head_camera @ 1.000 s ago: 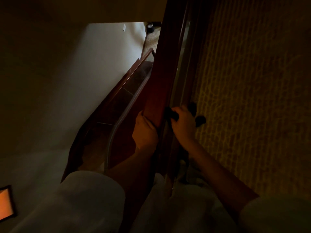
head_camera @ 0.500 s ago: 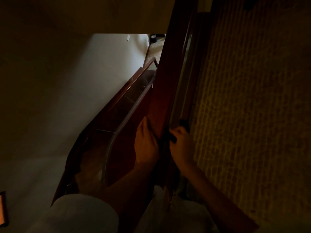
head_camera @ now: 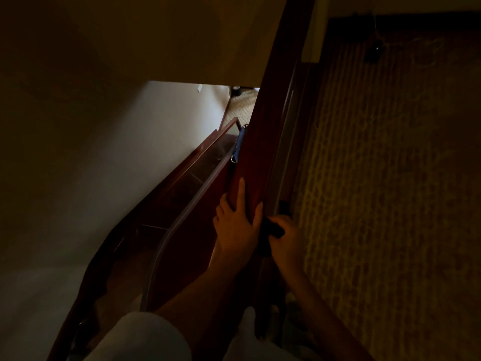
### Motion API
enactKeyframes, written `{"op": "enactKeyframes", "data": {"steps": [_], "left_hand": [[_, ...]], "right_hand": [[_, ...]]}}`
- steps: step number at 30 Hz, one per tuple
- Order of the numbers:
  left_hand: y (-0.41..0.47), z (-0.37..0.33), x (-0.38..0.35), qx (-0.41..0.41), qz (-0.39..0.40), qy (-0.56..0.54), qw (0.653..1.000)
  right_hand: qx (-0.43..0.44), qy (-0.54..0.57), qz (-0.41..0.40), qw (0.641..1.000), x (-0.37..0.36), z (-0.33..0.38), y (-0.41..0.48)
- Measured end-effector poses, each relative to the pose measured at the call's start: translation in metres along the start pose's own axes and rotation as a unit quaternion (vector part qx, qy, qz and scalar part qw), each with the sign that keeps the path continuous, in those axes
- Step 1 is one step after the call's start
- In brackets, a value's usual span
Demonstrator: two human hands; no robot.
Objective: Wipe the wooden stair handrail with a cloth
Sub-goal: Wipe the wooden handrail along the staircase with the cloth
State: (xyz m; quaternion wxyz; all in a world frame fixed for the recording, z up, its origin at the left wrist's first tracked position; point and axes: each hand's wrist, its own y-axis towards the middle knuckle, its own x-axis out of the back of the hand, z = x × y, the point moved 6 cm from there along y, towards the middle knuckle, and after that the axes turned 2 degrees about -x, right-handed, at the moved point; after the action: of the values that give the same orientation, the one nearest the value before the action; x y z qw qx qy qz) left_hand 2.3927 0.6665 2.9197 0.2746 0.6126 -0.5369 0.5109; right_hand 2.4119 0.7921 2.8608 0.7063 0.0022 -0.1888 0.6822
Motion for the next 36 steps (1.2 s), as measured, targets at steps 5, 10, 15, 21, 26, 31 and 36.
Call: {"op": "enactKeyframes", "data": {"steps": [5, 10, 15, 21, 26, 31, 36], "left_hand": [[-0.001, 0.001, 0.001, 0.011, 0.005, 0.015, 1.000], [-0.002, -0.001, 0.003, 0.010, 0.006, 0.006, 1.000], [-0.001, -0.001, 0.004, 0.010, -0.001, 0.002, 1.000], [-0.001, 0.000, 0.004, 0.008, -0.015, -0.003, 1.000], [-0.003, -0.001, 0.008, -0.005, -0.043, -0.001, 0.999], [-0.002, -0.001, 0.009, -0.007, -0.040, -0.002, 0.999], [-0.002, 0.001, 0.010, 0.003, -0.040, -0.032, 0.999]], "right_hand": [[-0.027, 0.027, -0.007, 0.999, 0.005, 0.016, 0.055], [-0.040, 0.012, -0.020, 0.999, 0.014, 0.031, 0.089], [-0.067, 0.042, 0.095, 0.992, 0.004, -0.007, 0.014], [-0.054, 0.058, -0.016, 0.997, 0.021, 0.043, 0.123], [-0.041, 0.033, 0.043, 0.998, 0.014, 0.025, 0.069], [-0.041, 0.103, 0.021, 0.994, 0.010, 0.018, 0.050], [0.058, 0.123, -0.088, 0.987, 0.022, 0.091, 0.130]]}}
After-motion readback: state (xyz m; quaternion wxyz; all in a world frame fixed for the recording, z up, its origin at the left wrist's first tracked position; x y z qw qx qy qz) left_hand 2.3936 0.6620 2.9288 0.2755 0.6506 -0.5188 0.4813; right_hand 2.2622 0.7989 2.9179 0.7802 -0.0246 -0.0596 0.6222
